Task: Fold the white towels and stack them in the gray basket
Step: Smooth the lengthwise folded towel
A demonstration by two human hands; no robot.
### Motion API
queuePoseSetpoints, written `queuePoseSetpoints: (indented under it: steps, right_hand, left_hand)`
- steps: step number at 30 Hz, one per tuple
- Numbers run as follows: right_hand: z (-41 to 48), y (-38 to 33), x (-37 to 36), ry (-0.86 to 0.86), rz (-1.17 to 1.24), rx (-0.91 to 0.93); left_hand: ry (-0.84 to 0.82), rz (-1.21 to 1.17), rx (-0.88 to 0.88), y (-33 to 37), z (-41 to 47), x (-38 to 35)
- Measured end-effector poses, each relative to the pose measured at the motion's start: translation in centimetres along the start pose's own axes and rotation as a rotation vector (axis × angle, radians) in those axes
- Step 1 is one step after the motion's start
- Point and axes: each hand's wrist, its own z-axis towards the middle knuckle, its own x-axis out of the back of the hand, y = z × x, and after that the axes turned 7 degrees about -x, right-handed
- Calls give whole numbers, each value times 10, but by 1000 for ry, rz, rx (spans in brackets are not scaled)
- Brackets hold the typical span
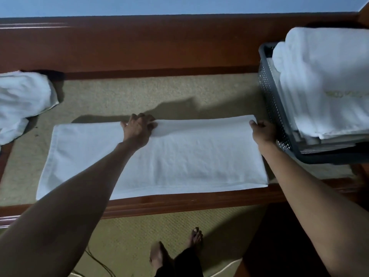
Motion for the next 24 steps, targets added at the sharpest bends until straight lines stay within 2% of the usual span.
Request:
queuePoseSetpoints:
  steps: [3, 5, 7, 9, 11, 12, 14, 18, 21, 24]
  right_hand:
    - [4, -5, -6, 35, 75, 47]
    - [7, -6, -6, 47, 33, 74]
    - [-3, -8, -7, 85, -29, 135]
    - [-18, -9, -10, 207, -131, 291]
    - [-36, -11, -16, 310, -314, 554]
    - [-42, -12, -22, 309, -371, 689]
    - [-53, -11, -41, 190, -423, 861]
    - [-61, 6, -57, -97, -647, 794]
    - [-48, 20, -40, -49, -730, 704]
    - [-33, 25, -22, 9, -727, 460]
  left_hand:
    - [24, -40, 55, -4, 8, -1]
    - [46, -24, 85, 4, 6, -6]
    - [120, -9, 37, 15, -2, -15]
    - [200, -8, -78, 32, -7, -22]
    - [187, -32, -207, 55, -7, -32]
    - [139, -43, -262, 69, -7, -39]
    - [4, -38, -303, 94, -10, -57]
    - [-74, 74, -236, 106, -15, -77]
    - [-115, 124, -243, 102, -13, -76]
    - [-111, 142, -246, 104, -13, -75]
